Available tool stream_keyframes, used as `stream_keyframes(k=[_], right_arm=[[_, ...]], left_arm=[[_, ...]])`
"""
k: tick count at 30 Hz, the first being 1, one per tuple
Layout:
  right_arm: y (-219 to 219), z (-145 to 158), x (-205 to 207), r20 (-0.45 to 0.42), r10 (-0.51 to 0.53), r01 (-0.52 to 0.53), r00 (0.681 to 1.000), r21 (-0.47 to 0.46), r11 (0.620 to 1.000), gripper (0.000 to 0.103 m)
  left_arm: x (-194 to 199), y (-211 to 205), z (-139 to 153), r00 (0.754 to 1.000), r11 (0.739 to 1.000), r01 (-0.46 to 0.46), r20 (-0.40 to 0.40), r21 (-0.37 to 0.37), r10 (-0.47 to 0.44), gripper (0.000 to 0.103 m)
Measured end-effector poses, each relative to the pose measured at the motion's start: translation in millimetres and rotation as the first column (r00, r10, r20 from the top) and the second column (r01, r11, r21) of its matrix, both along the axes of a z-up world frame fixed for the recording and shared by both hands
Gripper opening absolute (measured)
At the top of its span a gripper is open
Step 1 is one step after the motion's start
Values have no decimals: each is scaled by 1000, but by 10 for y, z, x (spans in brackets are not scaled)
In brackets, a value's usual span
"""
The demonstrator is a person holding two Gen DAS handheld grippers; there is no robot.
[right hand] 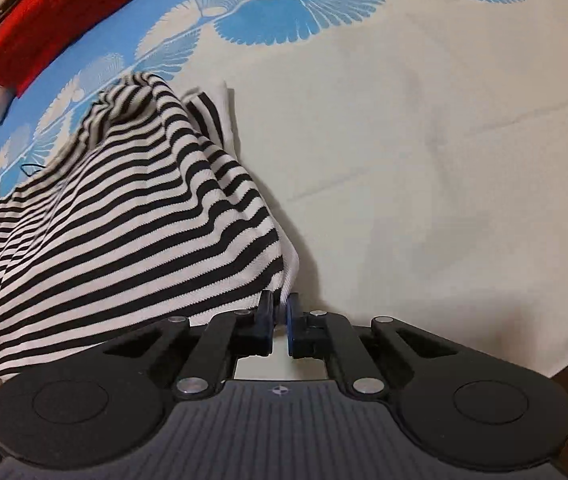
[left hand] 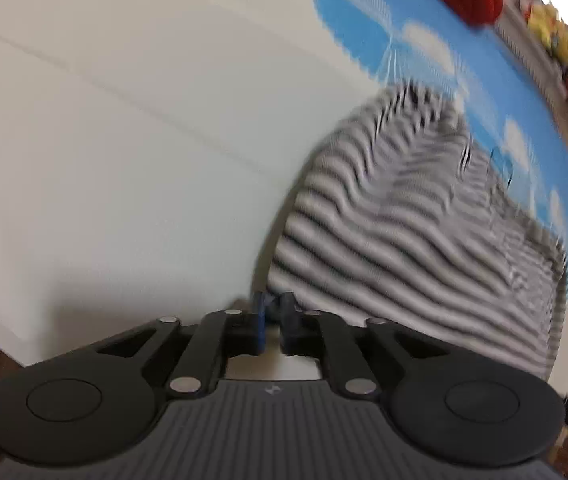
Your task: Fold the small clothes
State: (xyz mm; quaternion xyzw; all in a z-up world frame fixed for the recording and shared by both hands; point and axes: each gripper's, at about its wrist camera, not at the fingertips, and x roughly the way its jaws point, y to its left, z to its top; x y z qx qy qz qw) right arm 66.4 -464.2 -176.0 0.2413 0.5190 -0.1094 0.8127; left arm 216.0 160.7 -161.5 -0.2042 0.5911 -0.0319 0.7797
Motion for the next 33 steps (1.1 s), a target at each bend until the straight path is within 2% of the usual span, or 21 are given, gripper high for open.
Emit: stream_keyframes(k=[1,2,4,6,10,13,17,25,26,31,32,33], right_arm=[[30,57,-2,15,-6,7,1000,-56,998,7],[60,124,-1,45,-9,13,999,-108,994,8],[87,228,28,119,7,10,993,-141,990,15],[129,284,95,182,33,-8,983,-133,991,22],[228,252,284,203,93,-66,975,-132,989,23],[254,116,469,154,95,-74,984,-135,988,23],[238,20,651,114,51,-34,992,-150,988,23],[116,-57,873,104,-14,32,994,-169,985,23],[109,-60,910,102,-29,47,994,-173,984,23],[173,19,1060,162,-77,105,984,-169,980,24],[208,45,1103,185,-71,103,980,-173,980,28],[255,56,1159,202,-58,95,978,-180,979,36]], left_arm=[[11,19,56,999,1000,-19,34,0,19,33],[22,26,137,996,1000,-29,80,2,29,37],[65,-45,266,986,1000,0,167,-22,3,37],[90,-208,376,969,995,81,238,-55,-66,37],[117,-669,441,928,974,226,308,-16,-210,37],[184,-992,398,919,962,273,295,2,-261,37],[401,-1342,275,913,956,294,294,12,-285,37],[737,-1728,-85,949,964,251,174,85,-263,37],[770,-1746,-124,955,967,240,159,89,-251,40],[852,-1743,-157,970,980,183,149,75,-192,42],[833,-1732,-128,970,982,173,159,71,-183,42],[804,-1722,-92,969,984,167,174,67,-177,42]])
